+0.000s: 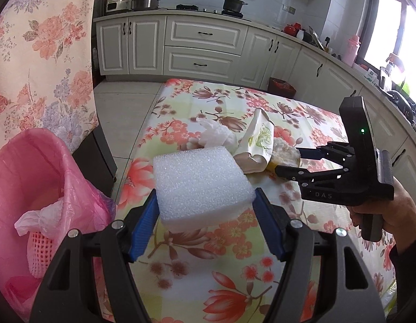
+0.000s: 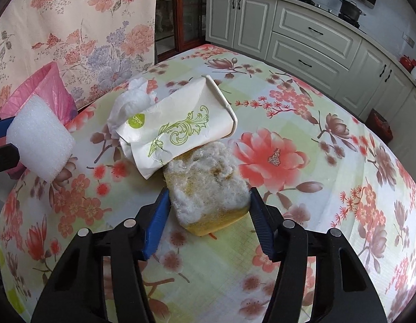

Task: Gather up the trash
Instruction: 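Grasp the white foam block with the left tool while the right tool grasps the yellow bread, then carry the foam block and bread to the pink bin and release both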

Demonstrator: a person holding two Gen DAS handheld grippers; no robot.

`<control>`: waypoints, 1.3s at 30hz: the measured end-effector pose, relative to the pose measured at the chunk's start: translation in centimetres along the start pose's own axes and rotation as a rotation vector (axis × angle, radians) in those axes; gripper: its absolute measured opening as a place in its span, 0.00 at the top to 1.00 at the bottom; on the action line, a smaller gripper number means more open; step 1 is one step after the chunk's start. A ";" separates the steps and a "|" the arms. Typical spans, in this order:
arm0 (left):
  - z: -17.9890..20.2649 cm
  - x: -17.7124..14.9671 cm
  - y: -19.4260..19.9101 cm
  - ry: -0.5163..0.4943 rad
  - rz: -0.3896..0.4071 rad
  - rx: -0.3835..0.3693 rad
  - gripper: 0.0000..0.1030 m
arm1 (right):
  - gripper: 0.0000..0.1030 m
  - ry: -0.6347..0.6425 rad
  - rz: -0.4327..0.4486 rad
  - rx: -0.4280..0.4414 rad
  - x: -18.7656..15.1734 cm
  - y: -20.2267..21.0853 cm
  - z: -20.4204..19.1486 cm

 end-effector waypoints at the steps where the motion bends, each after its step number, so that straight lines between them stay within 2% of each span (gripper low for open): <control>1: -0.1 -0.1 0.0 0.001 -0.001 0.001 0.35 | 0.48 -0.009 0.000 0.005 -0.1 0.1 0.0; 14: -0.9 -0.5 2.8 -0.003 0.044 0.004 0.35 | 0.49 -0.150 0.085 0.022 -2.6 4.2 0.0; 29: -2.1 -1.1 7.6 -0.010 0.117 0.018 0.35 | 0.49 -0.273 0.200 -0.007 -6.0 10.3 -0.5; 39: -5.0 -1.7 11.5 0.013 0.175 0.044 0.35 | 0.49 -0.297 0.265 -0.007 -5.9 13.3 -2.7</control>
Point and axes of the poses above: each gripper's, at about its wrist camera, not at the fingertips, and y roughly against the way its jaws point, z to its right, x to its top, the point moved 6 cm from there along -y, roughly the way its jaws point, and after that the axes turned 13 degrees about -z, right-handed, at the moved point
